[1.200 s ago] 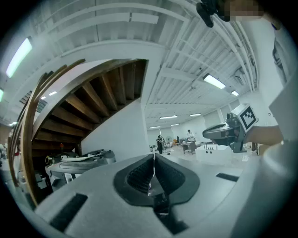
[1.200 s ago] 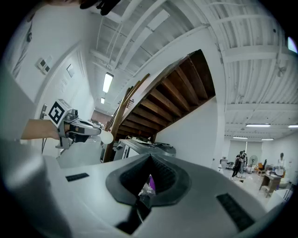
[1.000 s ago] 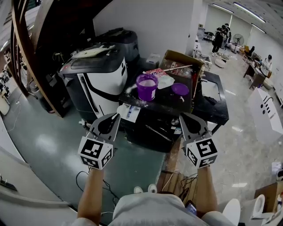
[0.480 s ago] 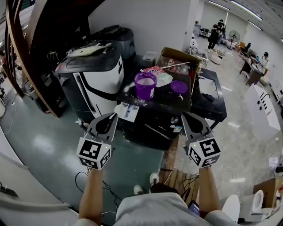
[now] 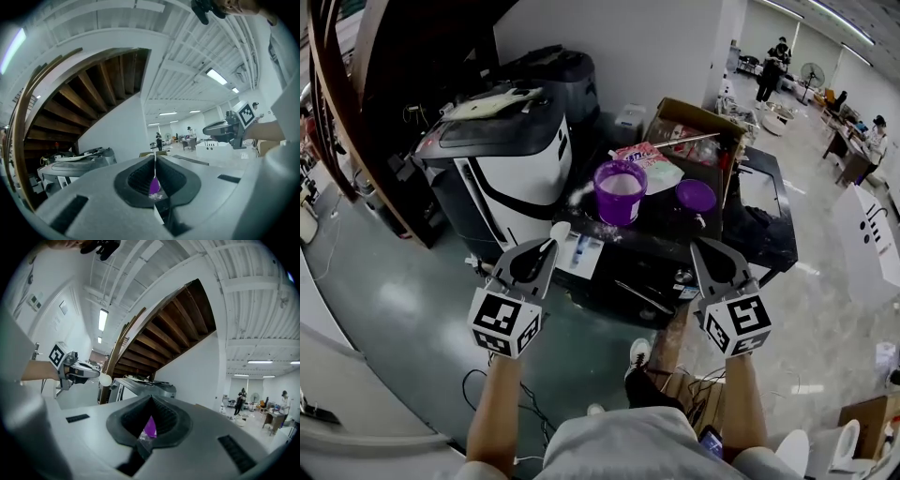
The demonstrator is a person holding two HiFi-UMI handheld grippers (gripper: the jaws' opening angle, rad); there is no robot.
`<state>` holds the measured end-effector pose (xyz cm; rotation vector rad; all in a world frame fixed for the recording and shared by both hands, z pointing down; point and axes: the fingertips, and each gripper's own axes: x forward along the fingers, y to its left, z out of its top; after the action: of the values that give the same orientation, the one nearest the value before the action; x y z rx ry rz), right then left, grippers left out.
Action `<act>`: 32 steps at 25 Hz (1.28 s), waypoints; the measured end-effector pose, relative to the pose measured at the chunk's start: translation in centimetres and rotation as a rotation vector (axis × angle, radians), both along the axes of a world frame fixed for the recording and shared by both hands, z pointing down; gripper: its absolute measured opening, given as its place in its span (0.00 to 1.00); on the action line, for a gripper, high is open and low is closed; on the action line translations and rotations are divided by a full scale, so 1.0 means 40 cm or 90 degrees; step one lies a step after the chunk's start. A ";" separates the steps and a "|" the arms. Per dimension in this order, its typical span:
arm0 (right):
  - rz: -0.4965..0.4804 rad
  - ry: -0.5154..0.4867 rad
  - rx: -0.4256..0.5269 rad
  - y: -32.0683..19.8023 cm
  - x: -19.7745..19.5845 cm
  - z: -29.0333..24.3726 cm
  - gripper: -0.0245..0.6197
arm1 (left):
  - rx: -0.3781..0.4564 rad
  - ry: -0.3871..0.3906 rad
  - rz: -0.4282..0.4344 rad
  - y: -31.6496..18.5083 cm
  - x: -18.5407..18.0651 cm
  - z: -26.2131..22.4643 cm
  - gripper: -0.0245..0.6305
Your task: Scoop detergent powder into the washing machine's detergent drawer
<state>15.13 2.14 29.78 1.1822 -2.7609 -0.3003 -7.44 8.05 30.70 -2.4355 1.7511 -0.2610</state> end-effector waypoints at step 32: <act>-0.154 0.017 -0.094 -0.861 -0.182 0.179 0.03 | -0.285 -0.152 0.099 -0.889 0.029 0.252 0.06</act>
<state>7.83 -32.29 36.95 0.8062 -2.8465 -0.1298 -6.28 -27.52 40.79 -2.6699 1.5208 -0.9741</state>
